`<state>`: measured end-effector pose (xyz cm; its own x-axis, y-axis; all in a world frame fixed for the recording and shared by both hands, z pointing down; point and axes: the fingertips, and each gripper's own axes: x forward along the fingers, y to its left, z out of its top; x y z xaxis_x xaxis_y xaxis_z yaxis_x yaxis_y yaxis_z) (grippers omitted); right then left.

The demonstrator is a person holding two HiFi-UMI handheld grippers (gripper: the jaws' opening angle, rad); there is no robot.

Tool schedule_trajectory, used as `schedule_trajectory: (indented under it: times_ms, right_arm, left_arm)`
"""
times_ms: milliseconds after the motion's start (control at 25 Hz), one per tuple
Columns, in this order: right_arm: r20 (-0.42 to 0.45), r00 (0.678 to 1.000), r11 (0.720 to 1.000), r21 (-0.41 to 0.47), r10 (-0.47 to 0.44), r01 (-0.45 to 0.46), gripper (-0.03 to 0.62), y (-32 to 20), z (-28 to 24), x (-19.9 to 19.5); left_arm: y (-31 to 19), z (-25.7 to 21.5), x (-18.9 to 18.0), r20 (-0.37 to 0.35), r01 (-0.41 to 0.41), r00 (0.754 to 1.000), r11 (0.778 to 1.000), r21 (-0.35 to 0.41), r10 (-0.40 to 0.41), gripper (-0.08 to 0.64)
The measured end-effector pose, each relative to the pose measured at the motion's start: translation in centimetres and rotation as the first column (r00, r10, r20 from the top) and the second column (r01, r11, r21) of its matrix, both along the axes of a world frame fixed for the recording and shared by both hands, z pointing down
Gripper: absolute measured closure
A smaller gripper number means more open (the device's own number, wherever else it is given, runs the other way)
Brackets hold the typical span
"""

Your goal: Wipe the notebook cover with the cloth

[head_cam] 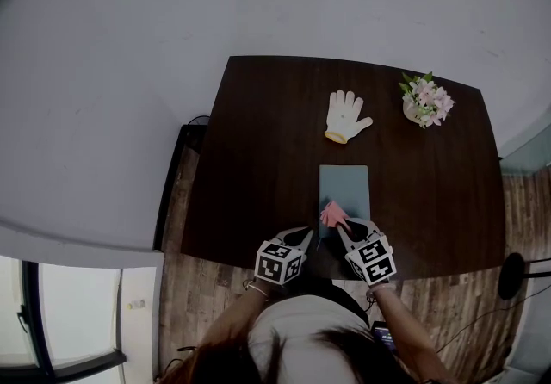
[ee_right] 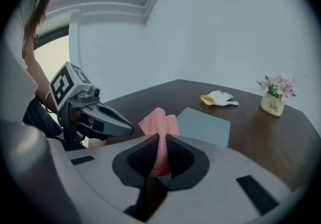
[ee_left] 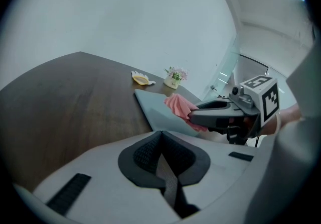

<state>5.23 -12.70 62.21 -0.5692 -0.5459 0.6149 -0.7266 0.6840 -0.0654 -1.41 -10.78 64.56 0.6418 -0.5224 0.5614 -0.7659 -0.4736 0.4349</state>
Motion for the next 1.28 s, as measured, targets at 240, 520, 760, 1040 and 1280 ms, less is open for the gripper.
schedule_trajectory:
  times_ms: [240,520,760,1040,1280]
  right_arm:
    - [0.040,0.991,0.990,-0.060,-0.126,0.128,0.551,1.9,0.9,-3.9]
    - [-0.003,0.986,0.979,-0.114,-0.170,0.168,0.551,3.3,3.4,-4.9]
    - [-0.026,0.990,0.983,-0.126,-0.141,0.137,0.551,3.6,4.5,-3.4]
    - [-0.034,0.997,0.991,-0.116,-0.073,0.069,0.551,3.2,4.3,-0.2]
    - [-0.041,0.999,0.993,-0.112,-0.027,0.022,0.551,3.3,4.3,2.6]
  left_arm:
    - [0.3,-0.2,-1.0,0.000,0.054,0.999,0.998,0.008,-0.054,0.541]
    - [1.2,0.1,-2.2,0.005,0.108,0.994,0.994,0.003,-0.108,0.541]
    - [1.9,0.0,-2.0,0.006,0.111,0.994,0.994,0.001,-0.111,0.541]
    - [2.5,0.0,-0.5,0.005,0.100,0.995,0.995,0.000,-0.100,0.541]
    - [2.7,-0.1,0.8,0.004,0.102,0.995,0.995,0.001,-0.102,0.540]
